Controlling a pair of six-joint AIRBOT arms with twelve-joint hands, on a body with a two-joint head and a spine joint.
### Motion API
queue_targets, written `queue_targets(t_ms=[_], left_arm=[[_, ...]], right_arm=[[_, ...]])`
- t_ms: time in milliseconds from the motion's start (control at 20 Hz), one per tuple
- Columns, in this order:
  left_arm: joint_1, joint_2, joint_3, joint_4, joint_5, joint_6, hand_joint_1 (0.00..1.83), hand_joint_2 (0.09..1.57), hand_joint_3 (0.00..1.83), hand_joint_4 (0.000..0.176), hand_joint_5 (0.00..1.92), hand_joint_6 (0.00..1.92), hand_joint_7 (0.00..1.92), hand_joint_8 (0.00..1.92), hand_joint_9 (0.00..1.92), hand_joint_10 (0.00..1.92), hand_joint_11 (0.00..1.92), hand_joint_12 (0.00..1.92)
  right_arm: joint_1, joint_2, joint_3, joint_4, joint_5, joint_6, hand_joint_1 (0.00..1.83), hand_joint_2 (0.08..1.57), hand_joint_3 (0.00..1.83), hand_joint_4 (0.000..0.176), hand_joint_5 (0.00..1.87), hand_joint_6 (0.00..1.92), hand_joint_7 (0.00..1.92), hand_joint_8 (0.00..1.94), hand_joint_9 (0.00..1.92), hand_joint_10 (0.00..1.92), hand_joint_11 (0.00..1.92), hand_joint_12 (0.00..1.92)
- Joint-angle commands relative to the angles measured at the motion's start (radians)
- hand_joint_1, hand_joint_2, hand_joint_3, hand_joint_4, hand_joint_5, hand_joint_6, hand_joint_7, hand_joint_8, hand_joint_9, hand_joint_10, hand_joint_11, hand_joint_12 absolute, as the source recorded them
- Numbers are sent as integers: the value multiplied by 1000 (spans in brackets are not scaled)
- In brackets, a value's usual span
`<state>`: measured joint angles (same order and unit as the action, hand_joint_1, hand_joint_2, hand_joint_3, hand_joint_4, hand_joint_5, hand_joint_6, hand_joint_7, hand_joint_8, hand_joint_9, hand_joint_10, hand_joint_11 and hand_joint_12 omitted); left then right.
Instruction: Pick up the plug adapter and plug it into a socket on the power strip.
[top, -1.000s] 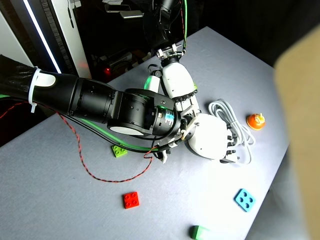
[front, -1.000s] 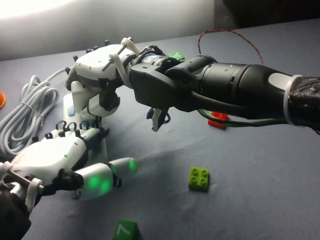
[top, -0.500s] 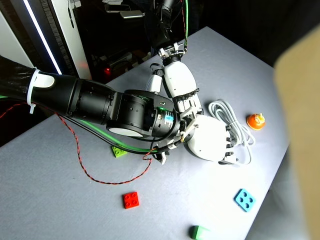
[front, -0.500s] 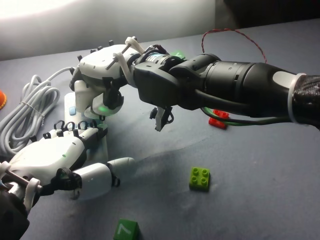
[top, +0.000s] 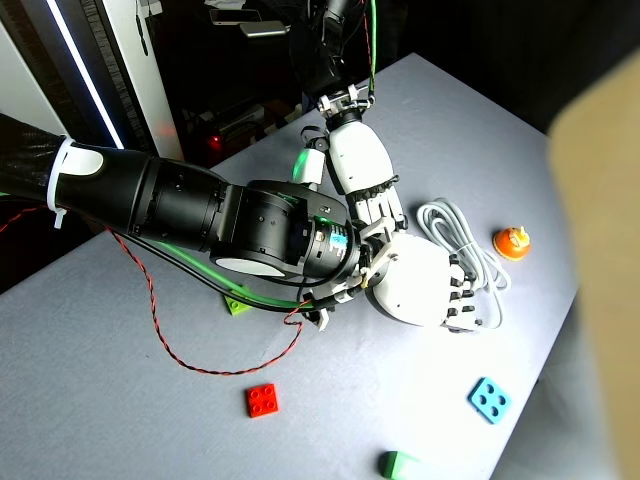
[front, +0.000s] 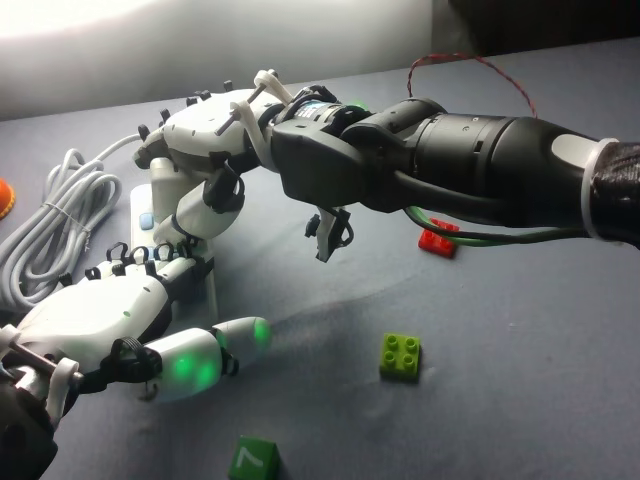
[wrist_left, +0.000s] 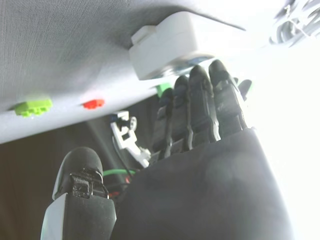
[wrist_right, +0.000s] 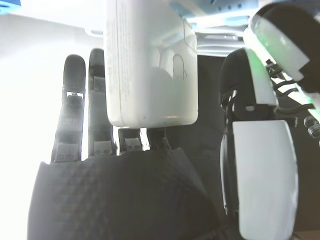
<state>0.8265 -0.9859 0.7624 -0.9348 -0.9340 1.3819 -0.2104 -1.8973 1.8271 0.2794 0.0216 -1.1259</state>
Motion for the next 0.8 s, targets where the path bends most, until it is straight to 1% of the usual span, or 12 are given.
queue_targets(t_ms=[0,50,100,250,300,350,400,550,650,750], left_arm=[[-11,12,0,46,-87,-7,0,1161,1,0,101,2,133,2,126,6,0,249],[-13,12,1,46,-87,-7,0,1160,0,0,123,7,142,4,123,3,0,285],[-13,12,1,46,-87,-7,0,1160,0,0,128,8,143,4,122,2,0,292],[-12,13,0,46,-87,-7,0,1160,0,0,129,7,144,3,122,2,0,294],[-11,13,1,46,-87,-7,0,1171,3,0,112,2,124,1,98,0,0,265],[-11,13,1,46,-87,-7,0,1171,3,0,112,2,124,1,98,0,0,265],[-11,13,1,46,-87,-7,0,1171,1,0,120,4,123,1,101,2,0,243],[-15,13,2,46,-87,-7,0,1169,0,0,111,0,114,0,99,1,0,231],[-24,14,6,46,-88,-7,0,1164,0,0,114,1,119,2,105,3,0,234],[-43,17,14,46,-88,-6,0,1164,0,0,115,1,119,2,106,3,0,237]], right_arm=[[19,2,2,-2,69,5,646,1036,0,0,377,0,437,0,406,0,0,1065],[28,2,9,-2,69,12,336,935,0,0,180,0,219,0,208,0,0,647],[34,1,14,-2,69,15,267,912,0,0,135,2,170,2,163,2,0,510],[48,2,26,-2,69,23,250,906,0,0,124,2,158,2,152,3,0,474],[53,2,30,-2,69,25,216,912,0,0,162,11,168,3,153,2,0,512],[58,2,34,-2,69,29,216,912,0,0,162,11,168,3,153,2,0,512],[63,3,36,-2,69,30,190,919,0,0,148,3,154,2,142,1,0,468],[77,10,38,-2,68,31,195,918,0,0,150,2,159,4,146,3,0,457],[90,22,37,-2,63,31,180,925,0,0,144,0,154,1,144,2,0,450],[113,52,37,-2,54,31,180,925,0,0,143,0,154,1,144,2,0,447]])
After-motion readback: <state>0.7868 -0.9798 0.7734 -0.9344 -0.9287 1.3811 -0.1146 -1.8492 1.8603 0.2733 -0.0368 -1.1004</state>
